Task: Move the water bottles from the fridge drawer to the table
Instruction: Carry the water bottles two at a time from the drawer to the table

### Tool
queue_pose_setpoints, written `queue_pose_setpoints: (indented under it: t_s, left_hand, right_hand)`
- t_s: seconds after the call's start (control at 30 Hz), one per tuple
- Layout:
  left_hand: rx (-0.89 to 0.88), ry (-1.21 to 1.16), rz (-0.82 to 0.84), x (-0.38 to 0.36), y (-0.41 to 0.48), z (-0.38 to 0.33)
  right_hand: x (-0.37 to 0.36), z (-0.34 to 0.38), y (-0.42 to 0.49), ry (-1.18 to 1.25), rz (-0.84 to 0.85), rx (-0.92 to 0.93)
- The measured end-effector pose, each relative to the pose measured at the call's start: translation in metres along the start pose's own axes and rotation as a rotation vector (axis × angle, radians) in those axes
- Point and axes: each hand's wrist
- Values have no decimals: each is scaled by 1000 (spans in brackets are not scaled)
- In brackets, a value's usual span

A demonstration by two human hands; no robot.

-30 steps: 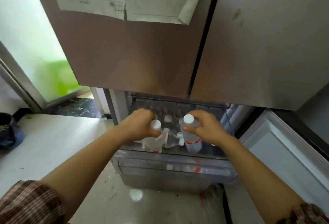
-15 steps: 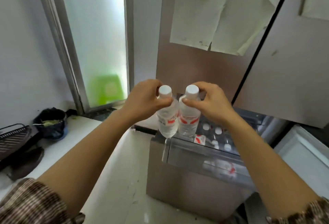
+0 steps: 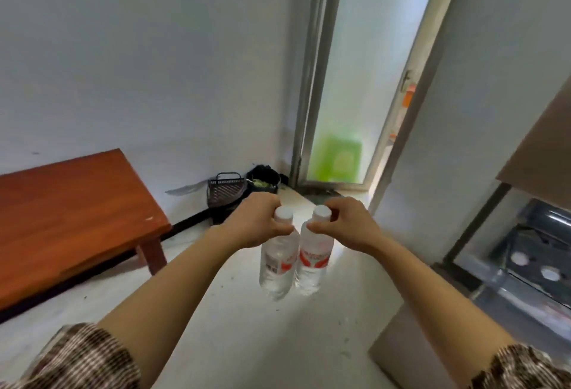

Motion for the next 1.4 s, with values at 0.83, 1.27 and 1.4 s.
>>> queue_pose_setpoints:
  t_s: [0.83,1.27,1.4]
  left_hand:
    - [653,187,-411,303,39,497]
    - [589,235,-349,425,67,720]
    - [603,235,-314,453,74,787]
  right_hand:
    - [-501,359,268,119,502,437]
    - [-694,514,336,138,533,323]
    - [-755,548,349,116,568,285]
Point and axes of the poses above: each hand's wrist, its own y-axis towards the middle knuckle, its own x-axis out of the back of the hand, z = x × y, and after that the axes turned 15 degrees about -z, right-handed
